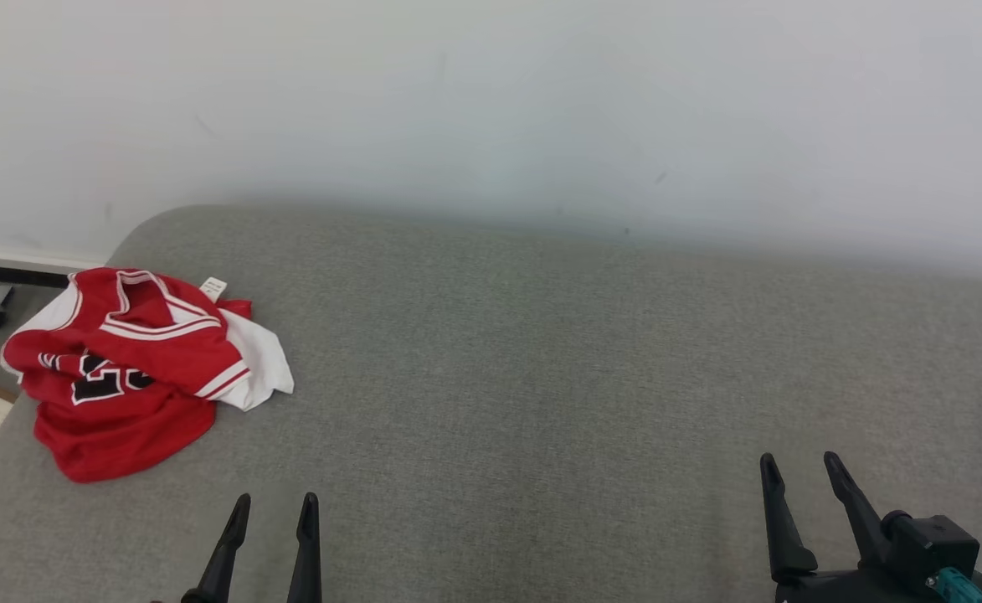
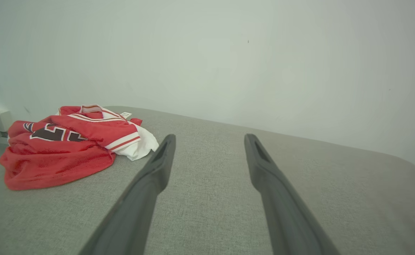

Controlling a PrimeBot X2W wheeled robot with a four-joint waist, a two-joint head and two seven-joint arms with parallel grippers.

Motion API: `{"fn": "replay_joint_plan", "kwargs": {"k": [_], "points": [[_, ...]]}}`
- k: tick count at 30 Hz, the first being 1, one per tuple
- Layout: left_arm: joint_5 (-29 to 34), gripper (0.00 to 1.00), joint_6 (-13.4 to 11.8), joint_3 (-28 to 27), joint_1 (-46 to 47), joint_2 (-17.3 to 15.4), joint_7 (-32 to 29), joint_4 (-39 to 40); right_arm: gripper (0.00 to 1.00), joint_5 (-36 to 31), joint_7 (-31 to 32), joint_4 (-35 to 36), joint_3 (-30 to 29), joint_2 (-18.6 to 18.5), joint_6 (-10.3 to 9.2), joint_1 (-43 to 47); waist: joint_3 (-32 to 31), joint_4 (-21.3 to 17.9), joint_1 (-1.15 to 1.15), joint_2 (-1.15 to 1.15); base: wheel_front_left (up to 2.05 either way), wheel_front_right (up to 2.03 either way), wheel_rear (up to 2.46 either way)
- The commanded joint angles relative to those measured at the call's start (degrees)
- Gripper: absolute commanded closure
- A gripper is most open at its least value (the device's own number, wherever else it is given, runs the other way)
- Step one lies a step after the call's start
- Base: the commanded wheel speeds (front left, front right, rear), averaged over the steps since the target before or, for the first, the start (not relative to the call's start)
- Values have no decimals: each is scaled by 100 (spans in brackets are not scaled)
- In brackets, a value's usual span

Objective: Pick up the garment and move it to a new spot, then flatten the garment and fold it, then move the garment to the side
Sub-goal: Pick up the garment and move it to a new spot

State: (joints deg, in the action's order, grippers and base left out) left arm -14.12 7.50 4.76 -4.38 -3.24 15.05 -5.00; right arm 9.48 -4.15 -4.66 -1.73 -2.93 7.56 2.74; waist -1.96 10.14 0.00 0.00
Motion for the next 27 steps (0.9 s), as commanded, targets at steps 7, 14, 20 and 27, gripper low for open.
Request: {"fn": "replay_joint_plan", "kwargs": {"k": [7,14,20,27], "points": [[45,0,-7,14,-77,-72,22,-39,0,49,-115,-154,168,8,-16,44,-111,845,0,0,0,0,0],[47,0,-7,-75,-180,-171,22,-62,0,130,-233,-330,366,8,-16,23,-237,1622,0,0,0,0,0],[41,0,-47,-433,-320,-120,22,207,0,49,-190,-452,752,5,-16,-320,-22,1871,0,0,0,0,0],[54,0,-143,-810,-538,-18,22,537,0,72,-208,-720,1205,3,-16,-758,180,2011,0,0,0,0,0]]}}
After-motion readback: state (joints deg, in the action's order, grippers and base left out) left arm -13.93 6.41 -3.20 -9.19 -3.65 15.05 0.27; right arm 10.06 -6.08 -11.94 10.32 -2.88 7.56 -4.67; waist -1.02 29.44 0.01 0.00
